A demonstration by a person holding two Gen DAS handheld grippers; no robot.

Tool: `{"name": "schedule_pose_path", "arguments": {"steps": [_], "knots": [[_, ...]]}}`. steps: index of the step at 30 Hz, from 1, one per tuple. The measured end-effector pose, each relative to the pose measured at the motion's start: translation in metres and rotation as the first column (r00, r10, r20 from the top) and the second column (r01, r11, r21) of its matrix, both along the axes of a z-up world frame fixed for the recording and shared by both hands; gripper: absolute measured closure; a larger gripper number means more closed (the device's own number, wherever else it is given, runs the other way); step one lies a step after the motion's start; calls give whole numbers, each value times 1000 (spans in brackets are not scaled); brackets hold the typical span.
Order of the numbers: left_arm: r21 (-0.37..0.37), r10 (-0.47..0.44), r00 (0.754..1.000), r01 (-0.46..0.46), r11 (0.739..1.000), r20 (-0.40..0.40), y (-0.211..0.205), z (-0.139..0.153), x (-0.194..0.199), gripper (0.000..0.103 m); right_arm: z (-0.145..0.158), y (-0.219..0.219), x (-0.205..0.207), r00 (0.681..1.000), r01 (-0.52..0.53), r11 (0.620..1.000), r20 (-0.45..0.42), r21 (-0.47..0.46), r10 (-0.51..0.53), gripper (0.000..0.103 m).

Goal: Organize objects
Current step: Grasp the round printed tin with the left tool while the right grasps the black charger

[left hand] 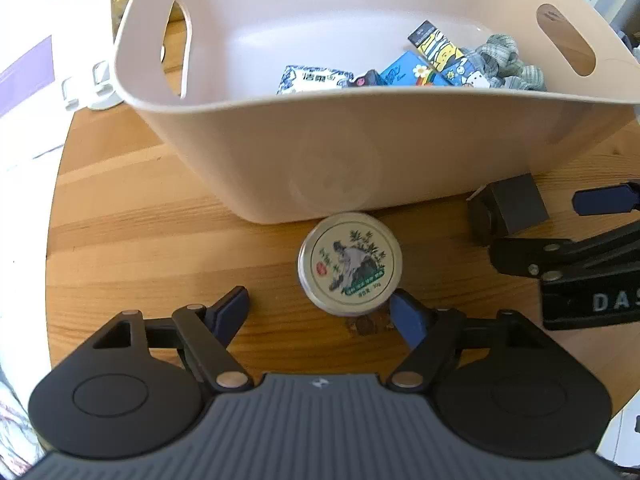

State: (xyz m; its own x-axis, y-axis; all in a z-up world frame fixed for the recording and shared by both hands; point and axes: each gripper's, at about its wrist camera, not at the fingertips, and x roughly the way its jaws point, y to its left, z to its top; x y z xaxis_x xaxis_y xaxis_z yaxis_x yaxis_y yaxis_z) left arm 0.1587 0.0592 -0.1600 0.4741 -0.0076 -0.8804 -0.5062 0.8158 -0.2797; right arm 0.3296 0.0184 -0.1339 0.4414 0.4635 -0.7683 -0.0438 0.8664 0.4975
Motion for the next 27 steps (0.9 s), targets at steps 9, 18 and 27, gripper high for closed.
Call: {"name": "schedule_pose_path", "arguments": {"steps": [9, 18, 27], "knots": [[19, 4, 1000, -5, 1000, 28, 9, 3, -1, 32, -4, 3, 8, 999, 41, 999, -17, 8, -41, 21], [16, 18, 999, -19, 1000, 32, 18, 6, -8, 46, 1, 4, 8, 998, 59, 998, 2, -2, -59, 61], [-2, 23, 1000, -23, 1000, 9, 19, 11, -20, 47, 4, -1, -10, 999, 46, 999, 11, -4, -46, 61]]}}
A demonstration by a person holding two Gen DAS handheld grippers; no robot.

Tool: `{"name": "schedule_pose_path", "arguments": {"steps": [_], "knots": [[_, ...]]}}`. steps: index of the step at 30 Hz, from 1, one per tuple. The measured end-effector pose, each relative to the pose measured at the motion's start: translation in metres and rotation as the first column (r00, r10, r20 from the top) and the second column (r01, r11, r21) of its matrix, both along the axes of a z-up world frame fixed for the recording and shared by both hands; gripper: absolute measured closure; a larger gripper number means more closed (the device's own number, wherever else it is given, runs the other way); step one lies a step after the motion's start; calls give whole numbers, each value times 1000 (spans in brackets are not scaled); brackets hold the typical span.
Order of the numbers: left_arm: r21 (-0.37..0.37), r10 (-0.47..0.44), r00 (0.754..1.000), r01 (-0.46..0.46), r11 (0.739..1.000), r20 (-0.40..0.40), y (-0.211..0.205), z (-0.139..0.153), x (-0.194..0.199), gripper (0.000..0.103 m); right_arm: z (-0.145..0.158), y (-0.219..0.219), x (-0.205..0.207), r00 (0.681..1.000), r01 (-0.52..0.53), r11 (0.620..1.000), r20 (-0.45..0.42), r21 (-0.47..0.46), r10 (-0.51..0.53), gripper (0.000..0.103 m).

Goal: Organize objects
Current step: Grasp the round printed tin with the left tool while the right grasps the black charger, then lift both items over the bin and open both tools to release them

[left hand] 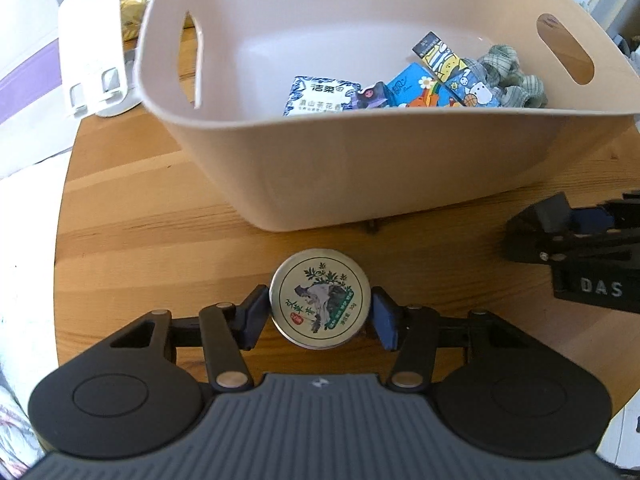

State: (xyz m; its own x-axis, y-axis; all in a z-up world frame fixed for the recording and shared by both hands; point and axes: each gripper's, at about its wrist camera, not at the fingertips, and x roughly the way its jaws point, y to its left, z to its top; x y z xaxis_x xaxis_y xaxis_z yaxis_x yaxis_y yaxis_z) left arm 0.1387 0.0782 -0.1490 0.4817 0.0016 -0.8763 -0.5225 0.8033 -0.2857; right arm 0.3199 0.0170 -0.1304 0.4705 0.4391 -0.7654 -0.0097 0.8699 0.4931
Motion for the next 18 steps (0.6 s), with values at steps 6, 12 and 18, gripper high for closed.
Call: {"name": "schedule_pose_path", "arguments": {"steps": [6, 12, 18], "knots": [[26, 1, 1000, -2, 1000, 15, -15, 8, -22, 47, 13, -17, -20, 999, 13, 1000, 45, 7, -14, 61], [31, 21, 999, -23, 999, 47, -13, 28, -48, 47, 34, -41, -38, 993, 33, 999, 116, 0, -33, 61], [73, 45, 994, -53, 996, 102, -24, 65, -34, 47, 52, -67, -57, 982, 71, 997, 175, -4, -69, 61]]}}
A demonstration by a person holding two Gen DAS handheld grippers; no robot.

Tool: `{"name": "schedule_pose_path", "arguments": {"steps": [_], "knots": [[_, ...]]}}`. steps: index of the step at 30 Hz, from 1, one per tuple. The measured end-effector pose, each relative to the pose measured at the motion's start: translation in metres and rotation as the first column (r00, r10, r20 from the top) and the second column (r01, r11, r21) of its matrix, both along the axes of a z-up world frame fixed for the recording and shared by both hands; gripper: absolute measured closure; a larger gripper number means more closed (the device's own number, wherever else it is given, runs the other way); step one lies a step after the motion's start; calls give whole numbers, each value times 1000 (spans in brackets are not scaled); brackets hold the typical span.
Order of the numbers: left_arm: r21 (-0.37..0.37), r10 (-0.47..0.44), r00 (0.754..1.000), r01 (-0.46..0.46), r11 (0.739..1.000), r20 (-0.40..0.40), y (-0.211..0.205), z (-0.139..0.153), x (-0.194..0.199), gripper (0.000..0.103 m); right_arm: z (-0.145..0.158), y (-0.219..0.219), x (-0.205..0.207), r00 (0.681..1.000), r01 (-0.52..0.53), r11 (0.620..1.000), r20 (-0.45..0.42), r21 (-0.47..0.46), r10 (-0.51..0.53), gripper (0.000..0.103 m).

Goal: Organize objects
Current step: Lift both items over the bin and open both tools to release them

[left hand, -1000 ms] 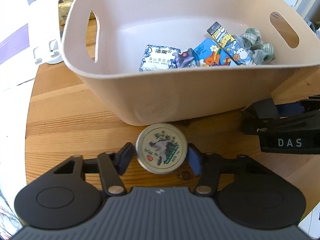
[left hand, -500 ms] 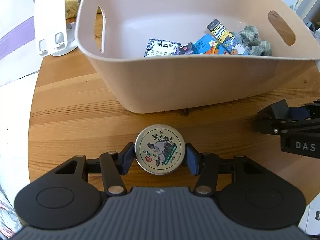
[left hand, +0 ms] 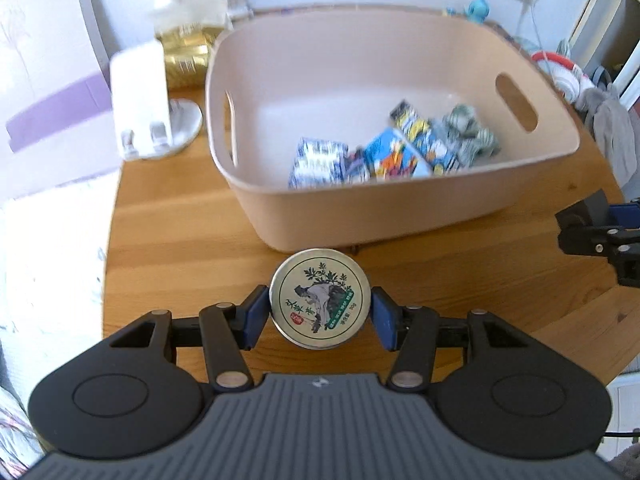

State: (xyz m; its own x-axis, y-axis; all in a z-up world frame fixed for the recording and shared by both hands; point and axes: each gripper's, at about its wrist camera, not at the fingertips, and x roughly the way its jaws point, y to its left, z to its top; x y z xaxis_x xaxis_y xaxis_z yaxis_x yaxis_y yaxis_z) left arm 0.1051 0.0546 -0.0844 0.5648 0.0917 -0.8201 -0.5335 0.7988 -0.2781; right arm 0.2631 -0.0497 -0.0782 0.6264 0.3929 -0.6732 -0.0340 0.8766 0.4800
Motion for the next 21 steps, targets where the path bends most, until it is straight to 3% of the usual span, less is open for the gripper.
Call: {"name": "schedule_pose_path", "arguments": {"steps": [13, 21], "knots": [[90, 34, 992, -45, 995, 125, 24, 60, 20, 47, 51, -60, 14, 982, 106, 994, 152, 37, -111, 61], [126, 7, 992, -23, 992, 125, 41, 72, 72, 47, 56, -72, 55, 976, 113, 993, 185, 38, -118, 61]]}}
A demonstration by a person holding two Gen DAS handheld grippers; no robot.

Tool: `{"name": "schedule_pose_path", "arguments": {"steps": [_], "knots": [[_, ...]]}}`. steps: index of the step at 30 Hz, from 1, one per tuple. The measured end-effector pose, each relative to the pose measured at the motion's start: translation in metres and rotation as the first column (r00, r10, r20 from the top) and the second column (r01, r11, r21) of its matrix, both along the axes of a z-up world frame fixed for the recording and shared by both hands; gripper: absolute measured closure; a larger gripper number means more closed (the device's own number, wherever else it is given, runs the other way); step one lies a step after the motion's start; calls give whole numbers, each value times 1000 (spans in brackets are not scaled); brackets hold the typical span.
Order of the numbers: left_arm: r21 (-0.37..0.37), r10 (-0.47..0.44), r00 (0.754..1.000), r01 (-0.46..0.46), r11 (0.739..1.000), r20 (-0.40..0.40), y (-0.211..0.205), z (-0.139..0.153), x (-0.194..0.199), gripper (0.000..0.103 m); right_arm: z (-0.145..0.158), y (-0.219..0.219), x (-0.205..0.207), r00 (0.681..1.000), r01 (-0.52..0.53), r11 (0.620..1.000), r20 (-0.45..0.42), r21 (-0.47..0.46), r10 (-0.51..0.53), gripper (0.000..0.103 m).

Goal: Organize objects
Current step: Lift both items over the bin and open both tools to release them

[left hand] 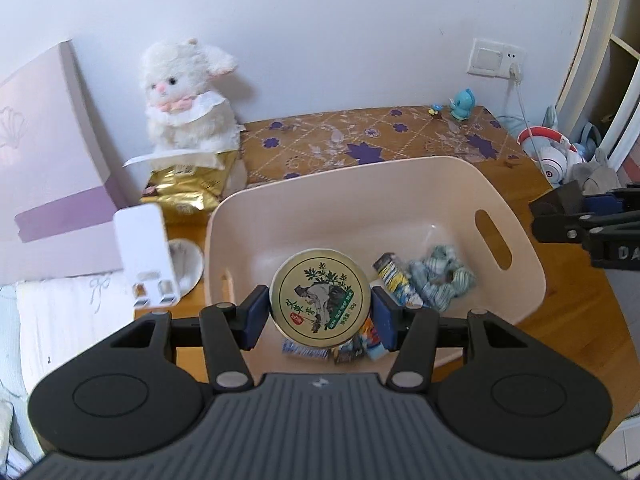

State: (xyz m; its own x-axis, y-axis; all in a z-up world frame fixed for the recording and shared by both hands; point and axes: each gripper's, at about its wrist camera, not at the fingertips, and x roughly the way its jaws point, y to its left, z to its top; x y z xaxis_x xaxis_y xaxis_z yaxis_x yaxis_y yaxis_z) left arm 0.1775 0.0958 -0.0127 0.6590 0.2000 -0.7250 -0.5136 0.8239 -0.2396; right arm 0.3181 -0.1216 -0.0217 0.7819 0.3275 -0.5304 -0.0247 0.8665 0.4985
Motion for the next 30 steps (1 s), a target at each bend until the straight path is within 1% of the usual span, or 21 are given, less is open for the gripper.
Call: {"name": "schedule_pose_path", "arguments": {"steps": [5, 7, 9, 11, 14, 20, 23, 27, 28, 29, 30], "knots": [[-6, -39, 998, 39, 999, -56, -3, -15, 40, 47, -11, 6, 32, 999, -35, 999, -31, 7, 36, 61], [-16, -52, 995, 51, 999, -83, -5, -24, 54, 47, -18, 11, 45, 996, -68, 998, -49, 12, 69, 61], [-53, -63, 992, 57, 997, -110, -5, -34, 67, 47, -26, 17, 55, 992, -107, 994, -71, 26, 109, 61], [-89, -75, 988, 63, 994, -138, -4, -43, 77, 47, -34, 25, 65, 987, -129, 991, -97, 17, 130, 61], [-96, -92, 979, 75, 993, -184, -5, -57, 90, 47, -45, 36, 75, 979, -155, 988, -129, 12, 156, 61], [-119, -92, 960, 62, 991, -265, -4, -83, 101, 47, -61, 54, 86, 962, -209, 978, -177, 3, 206, 60], [-138, -91, 953, 52, 989, -291, -3, -93, 101, 47, -61, 62, 89, 963, -220, 974, -174, -61, 207, 61], [-141, -95, 947, 54, 989, -306, -3, -99, 100, 46, -61, 62, 94, 965, -212, 974, -173, -78, 196, 61], [-140, -93, 947, 52, 989, -307, -2, -99, 99, 46, -61, 63, 95, 965, -211, 974, -174, -80, 195, 60], [-143, -87, 948, 45, 989, -307, -2, -99, 98, 46, -60, 63, 95, 965, -212, 974, -176, -82, 195, 51], [-147, -80, 949, 37, 988, -303, -1, -98, 96, 46, -60, 63, 95, 965, -209, 974, -177, -85, 191, 51]]}}
